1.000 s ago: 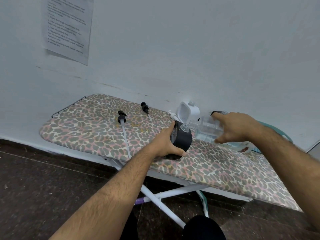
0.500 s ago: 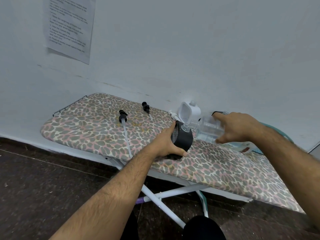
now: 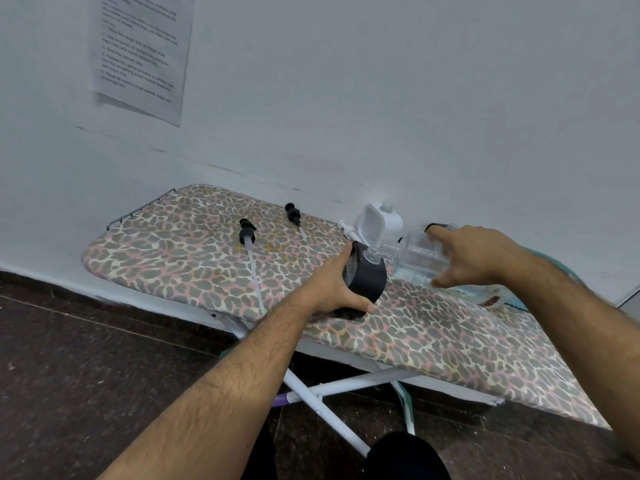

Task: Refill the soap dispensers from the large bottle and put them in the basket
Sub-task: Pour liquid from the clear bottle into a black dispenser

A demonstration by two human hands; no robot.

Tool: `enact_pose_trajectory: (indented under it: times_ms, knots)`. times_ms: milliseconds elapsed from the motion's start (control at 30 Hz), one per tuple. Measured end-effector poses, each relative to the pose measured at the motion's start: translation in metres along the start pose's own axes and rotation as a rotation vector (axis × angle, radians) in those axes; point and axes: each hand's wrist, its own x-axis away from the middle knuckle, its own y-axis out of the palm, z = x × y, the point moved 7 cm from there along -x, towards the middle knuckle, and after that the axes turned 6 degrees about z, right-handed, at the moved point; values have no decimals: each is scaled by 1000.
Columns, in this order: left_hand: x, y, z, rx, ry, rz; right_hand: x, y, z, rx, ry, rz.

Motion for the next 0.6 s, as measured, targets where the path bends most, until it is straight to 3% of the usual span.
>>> enact_pose_trajectory:
  times_ms: [600]
  knots:
    - [2,-2,2,40,37,12,3,14,0,-80,45,20]
